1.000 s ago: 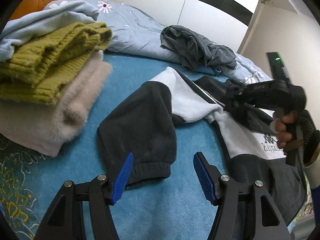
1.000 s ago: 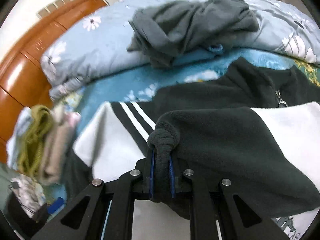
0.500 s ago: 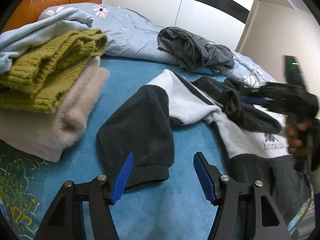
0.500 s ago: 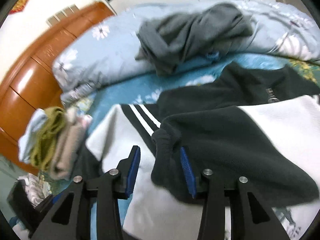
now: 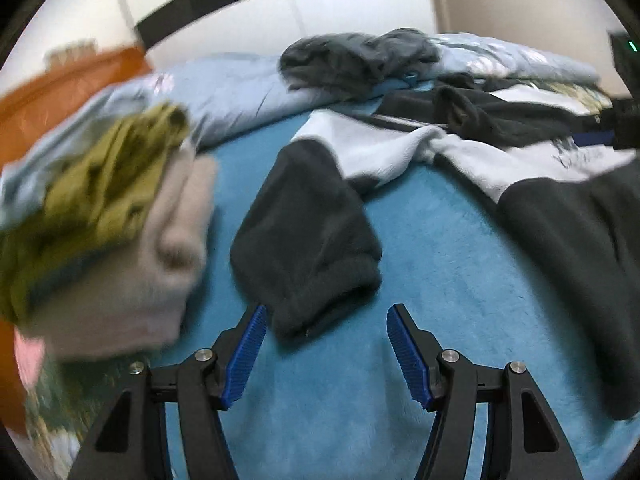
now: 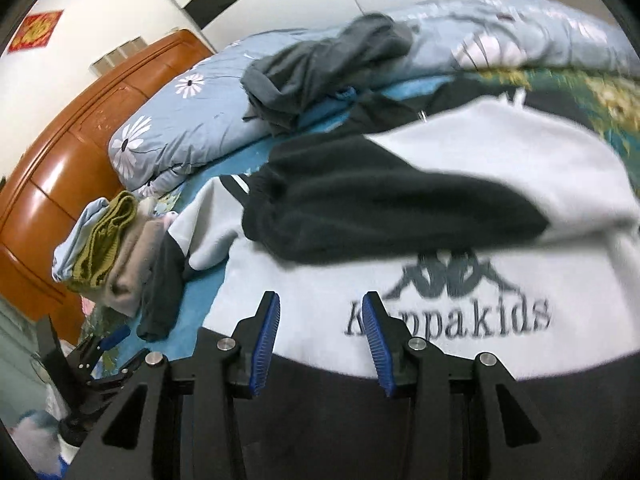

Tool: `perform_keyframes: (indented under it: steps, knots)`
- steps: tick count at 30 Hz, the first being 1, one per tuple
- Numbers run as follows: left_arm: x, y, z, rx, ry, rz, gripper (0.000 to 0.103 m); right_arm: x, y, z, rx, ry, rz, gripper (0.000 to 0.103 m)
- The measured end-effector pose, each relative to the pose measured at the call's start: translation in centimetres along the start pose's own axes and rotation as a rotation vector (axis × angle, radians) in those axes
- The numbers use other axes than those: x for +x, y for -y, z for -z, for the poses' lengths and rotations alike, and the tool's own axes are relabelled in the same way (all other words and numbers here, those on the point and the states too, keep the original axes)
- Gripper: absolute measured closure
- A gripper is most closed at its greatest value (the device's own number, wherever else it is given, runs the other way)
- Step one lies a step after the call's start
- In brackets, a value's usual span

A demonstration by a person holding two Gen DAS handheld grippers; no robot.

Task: Fold clothes
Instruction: 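Grasp the other black sleeve cuff with the left tool and lift it, then fold the sleeve with the left tool across the jacket and release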

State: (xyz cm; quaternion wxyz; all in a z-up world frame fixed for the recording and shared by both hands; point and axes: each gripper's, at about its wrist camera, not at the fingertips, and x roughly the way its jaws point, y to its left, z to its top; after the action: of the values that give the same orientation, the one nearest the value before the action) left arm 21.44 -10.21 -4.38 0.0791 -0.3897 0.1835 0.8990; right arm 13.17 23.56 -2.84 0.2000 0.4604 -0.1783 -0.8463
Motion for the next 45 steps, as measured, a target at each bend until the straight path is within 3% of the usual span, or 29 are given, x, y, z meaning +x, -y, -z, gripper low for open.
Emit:
perform_keyframes:
  steps: [4,7,8,10,13,17,21,23,26,30,35,38,41,45]
  knots:
    - [2.3,0.7,-0.5,0.097,-0.016,-0.01,0.036,-0.3,-0.3,0.3,0.004,0.009,-0.02,0.059]
    - [3.0,-0.3,-1.0,0.04,-0.016,0.004,0.038,-1.1,-0.3,0.8,0.002,0.017,-0.018,0.059]
    - [3.2,-0.7,-1.1,0.015,-0.018,0.012,0.042,-1.2,-0.2,0.9,0.004,0.017,-0.018,0.059]
    - [3.5,-1.5,-1.2,-0.038,-0.02,0.031,0.065,-1.4,-0.1,1.1,0.009,0.017,-0.017,0.059]
    - [2.9,-2.8,-1.5,-0.118,-0.011,0.051,0.074,-1.6,0.1,1.5,0.016,0.015,-0.021,0.059]
    - [-0.3,-6.5,-3.8,-0.306,0.05,0.209,0.076,-2.2,0.8,1.8,0.021,0.017,-0.014,0.059]
    - [-4.5,-11.4,-8.2,-0.5,0.198,0.461,0.077,-3.1,1.8,1.6,0.054,0.041,-0.026,0.059]
    - [-5.5,-13.2,-10.6,-0.573,0.239,0.582,0.077,-3.6,2.4,1.4,0.069,0.059,-0.035,0.059]
    - [-5.7,-14.0,-14.2,-0.62,0.26,0.686,0.077,-4.3,3.3,1.3,0.084,0.078,-0.04,0.059]
    - [-4.7,-11.3,-18.7,-0.63,0.253,0.898,0.077,-5.6,5.3,1.4,0.108,0.104,-0.033,0.059]
    - [-3.9,-4.1,-26.1,-0.511,0.248,1.027,0.077,-8.5,9.3,1.8,0.175,0.157,0.0,0.059]
    - [-3.4,1.5,-29.8,-0.434,0.237,1.077,0.077,-10.2,11.8,2.1,0.221,0.189,0.021,0.059]
    - [-0.8,7.3,-33.2,-0.387,0.171,1.102,0.077,-11.4,14.2,2.7,0.268,0.215,0.029,0.059]
    - [3.2,14.2,-34.1,-0.358,0.064,1.088,0.077,-12.0,16.4,3.3,0.316,0.225,0.038,0.059]
